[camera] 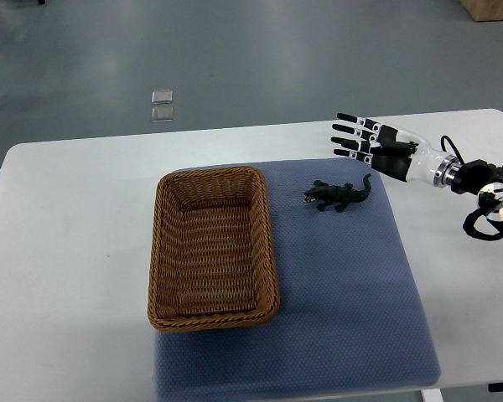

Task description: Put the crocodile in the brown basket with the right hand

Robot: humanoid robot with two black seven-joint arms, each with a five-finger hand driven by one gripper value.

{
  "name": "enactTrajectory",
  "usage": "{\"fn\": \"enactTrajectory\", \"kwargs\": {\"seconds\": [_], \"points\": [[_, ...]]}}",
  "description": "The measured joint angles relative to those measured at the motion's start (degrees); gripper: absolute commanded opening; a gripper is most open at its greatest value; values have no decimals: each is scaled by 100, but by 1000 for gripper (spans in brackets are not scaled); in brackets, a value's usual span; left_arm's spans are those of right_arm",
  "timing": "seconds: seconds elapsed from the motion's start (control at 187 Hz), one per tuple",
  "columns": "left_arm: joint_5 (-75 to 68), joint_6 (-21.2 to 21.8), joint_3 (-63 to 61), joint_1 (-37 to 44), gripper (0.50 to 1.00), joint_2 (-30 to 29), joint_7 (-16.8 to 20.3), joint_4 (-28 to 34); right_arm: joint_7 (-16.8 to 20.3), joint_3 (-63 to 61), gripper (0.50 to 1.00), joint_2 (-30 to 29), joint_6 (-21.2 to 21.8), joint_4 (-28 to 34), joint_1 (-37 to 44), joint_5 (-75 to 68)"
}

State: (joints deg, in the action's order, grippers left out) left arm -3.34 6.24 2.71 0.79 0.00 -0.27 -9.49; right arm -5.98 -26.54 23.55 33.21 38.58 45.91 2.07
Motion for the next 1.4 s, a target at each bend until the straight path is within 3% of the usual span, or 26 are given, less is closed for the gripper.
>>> {"fn": "enactTrajectory", "kwargs": {"seconds": [0.673,1.014,1.18,1.399], "points": [[0,-1,-19,-33,1000,0,0,7,-42,16,932,23,-23,0,38,159],[0,-1,-7,-35,1000,0,0,5,-274,8,930,-45,-48,8,80,996],[0,-1,-7,-35,1000,0,0,7,-562,8,928,-42,-47,34,227,1612],[0,-1,-7,-35,1000,0,0,9,-1446,8,928,-50,-147,94,412,3246]]}}
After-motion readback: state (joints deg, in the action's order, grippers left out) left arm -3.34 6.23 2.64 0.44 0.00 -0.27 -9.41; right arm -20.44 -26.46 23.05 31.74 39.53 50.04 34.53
